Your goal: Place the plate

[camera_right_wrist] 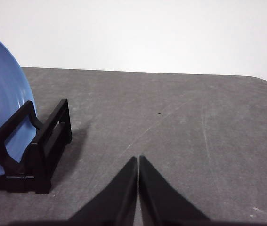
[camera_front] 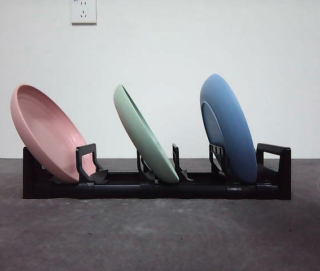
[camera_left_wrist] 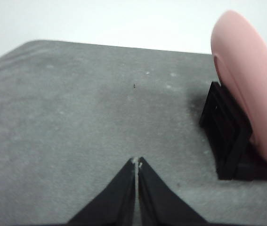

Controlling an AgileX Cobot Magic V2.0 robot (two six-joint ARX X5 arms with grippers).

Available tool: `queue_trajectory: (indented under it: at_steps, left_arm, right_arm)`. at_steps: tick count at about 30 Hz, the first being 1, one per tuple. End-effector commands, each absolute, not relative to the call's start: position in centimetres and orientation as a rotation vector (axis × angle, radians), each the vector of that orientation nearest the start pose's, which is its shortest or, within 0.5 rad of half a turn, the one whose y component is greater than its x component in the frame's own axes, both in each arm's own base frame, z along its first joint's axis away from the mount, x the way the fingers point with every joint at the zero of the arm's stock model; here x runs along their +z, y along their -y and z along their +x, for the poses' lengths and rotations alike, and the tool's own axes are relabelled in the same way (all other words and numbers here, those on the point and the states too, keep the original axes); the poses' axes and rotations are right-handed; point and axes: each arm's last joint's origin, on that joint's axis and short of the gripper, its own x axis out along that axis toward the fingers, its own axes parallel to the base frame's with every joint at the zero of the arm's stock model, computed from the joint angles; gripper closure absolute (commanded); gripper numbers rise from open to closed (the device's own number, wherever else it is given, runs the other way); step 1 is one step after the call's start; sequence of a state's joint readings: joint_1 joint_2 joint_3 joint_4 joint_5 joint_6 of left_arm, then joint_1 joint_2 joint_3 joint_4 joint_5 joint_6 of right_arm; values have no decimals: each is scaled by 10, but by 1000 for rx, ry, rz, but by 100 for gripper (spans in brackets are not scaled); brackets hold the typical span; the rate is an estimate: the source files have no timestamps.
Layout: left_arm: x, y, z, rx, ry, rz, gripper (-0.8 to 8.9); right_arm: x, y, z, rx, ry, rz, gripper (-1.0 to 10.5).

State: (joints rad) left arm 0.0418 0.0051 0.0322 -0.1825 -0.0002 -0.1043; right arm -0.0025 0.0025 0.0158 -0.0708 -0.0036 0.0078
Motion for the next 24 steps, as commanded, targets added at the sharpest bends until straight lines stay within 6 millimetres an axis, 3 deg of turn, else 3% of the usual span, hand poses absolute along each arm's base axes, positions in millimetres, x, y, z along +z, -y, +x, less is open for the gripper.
queue_trajectory:
  at_steps: [1,8,14,17,19,24]
  left_arm:
    - [151,-4,96,65,-160,-294,806]
    - [158,-4,97,57,-90,-356,806]
    - [183,-4,95,4,156,-470,806]
    - [195,-4,93,-9,197,-494,806]
    - [201,-4,92,-9,196,-493,806]
    - [217,-4,92,0,142,-471,804]
  right_arm:
    - [158,0,98,2,-65,13,945]
    - [158,0,98,8,-57,22,947]
    - [159,0,98,8,-46,53,947]
    - [161,0,98,9,-25,68,947]
    - [173,-1,96,17,30,134,944]
    - [234,0,88,0,220,118,943]
